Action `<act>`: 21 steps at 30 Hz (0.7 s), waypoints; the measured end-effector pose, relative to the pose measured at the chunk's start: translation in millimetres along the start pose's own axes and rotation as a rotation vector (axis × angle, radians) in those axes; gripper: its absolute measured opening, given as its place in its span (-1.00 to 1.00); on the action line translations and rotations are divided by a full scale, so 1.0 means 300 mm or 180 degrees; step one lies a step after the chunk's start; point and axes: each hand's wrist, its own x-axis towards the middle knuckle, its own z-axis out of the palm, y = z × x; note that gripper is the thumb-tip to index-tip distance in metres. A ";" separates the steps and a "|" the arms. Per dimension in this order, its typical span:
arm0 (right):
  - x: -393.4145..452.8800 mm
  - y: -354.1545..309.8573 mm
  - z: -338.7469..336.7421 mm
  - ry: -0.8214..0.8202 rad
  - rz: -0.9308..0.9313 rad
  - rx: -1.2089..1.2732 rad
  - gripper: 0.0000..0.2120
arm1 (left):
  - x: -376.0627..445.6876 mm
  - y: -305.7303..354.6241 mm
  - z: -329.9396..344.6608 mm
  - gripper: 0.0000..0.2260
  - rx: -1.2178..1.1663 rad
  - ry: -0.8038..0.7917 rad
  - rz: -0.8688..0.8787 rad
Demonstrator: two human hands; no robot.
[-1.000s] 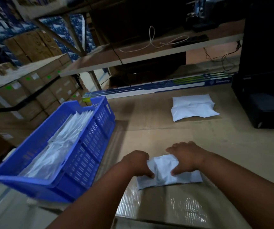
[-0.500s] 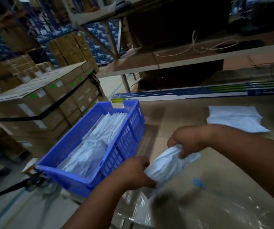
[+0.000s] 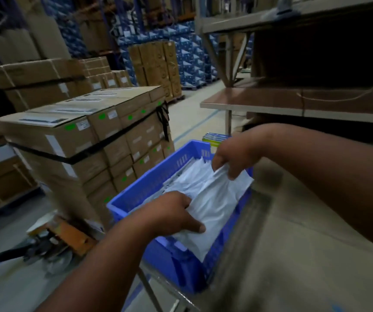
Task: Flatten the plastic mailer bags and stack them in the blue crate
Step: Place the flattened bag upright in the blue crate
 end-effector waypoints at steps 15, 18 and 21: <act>0.665 -0.195 0.165 -0.0981 -0.0078 -0.0093 -0.61 | 0.359 -0.262 -0.021 -0.56 0.1514 -0.1229 -0.0240; 0.709 -0.226 0.224 -0.1111 -0.0065 -0.0194 -0.71 | 0.416 -0.318 0.041 -0.64 0.1590 -0.1493 -0.0381; 0.756 -0.268 0.286 -0.1081 -0.0110 -0.0146 -0.56 | 0.451 -0.376 0.082 -0.64 0.1539 -0.1661 -0.0535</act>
